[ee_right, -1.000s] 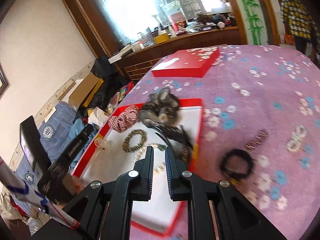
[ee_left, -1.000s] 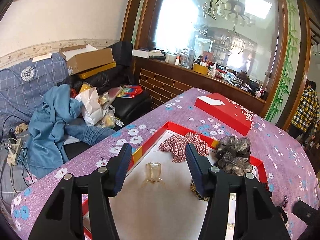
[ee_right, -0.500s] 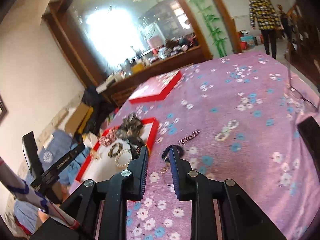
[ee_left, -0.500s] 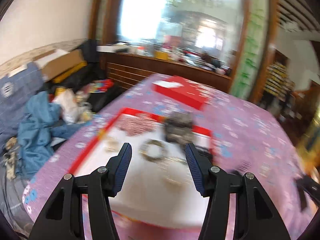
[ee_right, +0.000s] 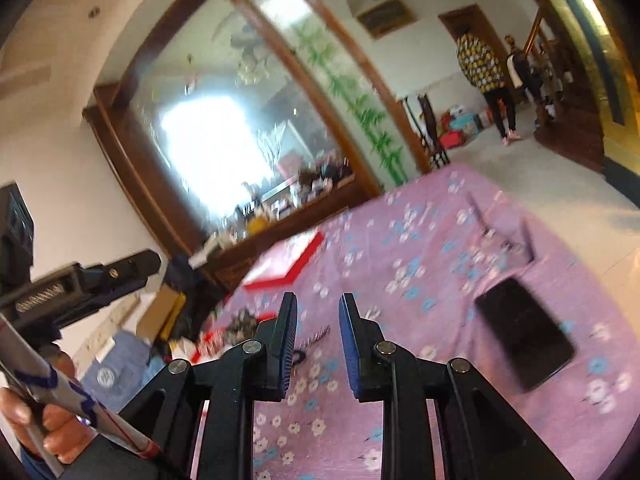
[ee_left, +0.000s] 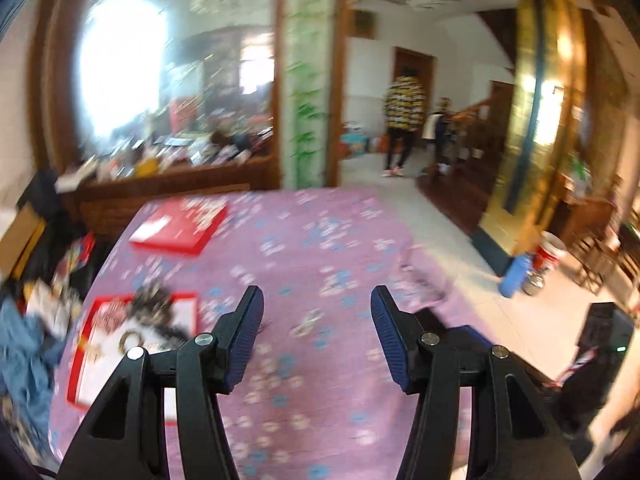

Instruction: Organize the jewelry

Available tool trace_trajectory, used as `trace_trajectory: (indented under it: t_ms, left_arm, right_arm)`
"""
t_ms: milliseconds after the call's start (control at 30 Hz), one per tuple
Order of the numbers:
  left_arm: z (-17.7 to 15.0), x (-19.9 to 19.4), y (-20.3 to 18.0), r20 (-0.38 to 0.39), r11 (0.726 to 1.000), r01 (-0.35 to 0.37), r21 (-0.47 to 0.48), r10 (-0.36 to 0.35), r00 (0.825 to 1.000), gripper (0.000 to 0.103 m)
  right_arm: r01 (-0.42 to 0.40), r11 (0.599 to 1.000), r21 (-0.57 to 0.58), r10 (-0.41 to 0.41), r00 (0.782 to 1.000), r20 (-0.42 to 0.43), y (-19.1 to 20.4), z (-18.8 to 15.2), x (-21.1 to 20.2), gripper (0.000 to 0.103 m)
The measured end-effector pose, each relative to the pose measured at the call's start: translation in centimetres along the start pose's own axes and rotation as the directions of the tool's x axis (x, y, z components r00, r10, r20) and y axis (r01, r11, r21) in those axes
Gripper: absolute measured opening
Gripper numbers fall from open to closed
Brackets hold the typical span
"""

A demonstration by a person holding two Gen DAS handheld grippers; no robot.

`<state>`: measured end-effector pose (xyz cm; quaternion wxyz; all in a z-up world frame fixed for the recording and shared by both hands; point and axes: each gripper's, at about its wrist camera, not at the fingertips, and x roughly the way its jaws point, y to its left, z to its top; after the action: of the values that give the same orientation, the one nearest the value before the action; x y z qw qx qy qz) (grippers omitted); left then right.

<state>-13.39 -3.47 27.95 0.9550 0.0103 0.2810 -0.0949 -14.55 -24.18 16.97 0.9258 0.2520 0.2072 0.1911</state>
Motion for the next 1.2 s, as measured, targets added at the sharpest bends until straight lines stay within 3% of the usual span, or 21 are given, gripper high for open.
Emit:
trace_trajectory:
  t_ms: [200, 300, 467, 600, 767, 900, 1100, 1200]
  left_arm:
    - [3.5, -5.2, -9.2, 0.049, 0.985, 0.116, 0.130, -0.123, 0.991, 0.055]
    - [4.4, -7.0, -12.8, 0.052, 0.967, 0.181, 0.178, -0.193, 0.980, 0.061]
    - [5.0, -7.6, -15.7, 0.078, 0.949, 0.218, 0.230, -0.241, 0.967, 0.063]
    - [4.5, -6.1, -15.8, 0.048, 0.938, 0.256, 0.232, -0.274, 0.961, 0.063]
    - [2.8, -1.1, -11.0, -0.031, 0.961, 0.226, 0.157, -0.224, 0.974, 0.063]
    - [0.7, 4.6, -3.6, -0.121, 0.985, 0.165, 0.059, -0.157, 0.980, 0.063]
    - [-3.8, 12.6, 7.0, -0.251, 0.996, 0.072, -0.055, -0.083, 0.964, 0.063]
    - [-6.3, 16.8, 11.3, -0.322, 0.994, 0.032, -0.107, -0.065, 0.944, 0.063]
  right_arm:
    - [0.022, 0.999, -0.033, -0.017, 0.992, 0.129, -0.4, 3.8, -7.1, 0.023]
    - [0.026, 0.999, -0.021, -0.022, 0.986, 0.164, -1.1, 5.3, -9.6, 0.023]
    - [0.065, 0.998, 0.014, -0.066, 0.980, 0.190, -2.7, 6.7, -11.4, 0.024]
    - [0.088, 0.996, 0.016, -0.090, 0.985, 0.144, -3.5, 6.4, -9.9, 0.024]
    - [0.098, 0.995, -0.006, -0.098, 0.995, 0.003, -3.6, 4.1, -4.0, 0.023]
    - [0.114, 0.993, -0.007, -0.114, 0.988, -0.107, -3.8, 2.3, 1.3, 0.023]
    - [0.145, 0.989, -0.003, -0.138, 0.940, -0.313, -3.5, -0.6, 10.5, 0.023]
    - [0.166, 0.986, -0.022, -0.161, 0.906, -0.392, -3.0, -2.1, 14.9, 0.023]
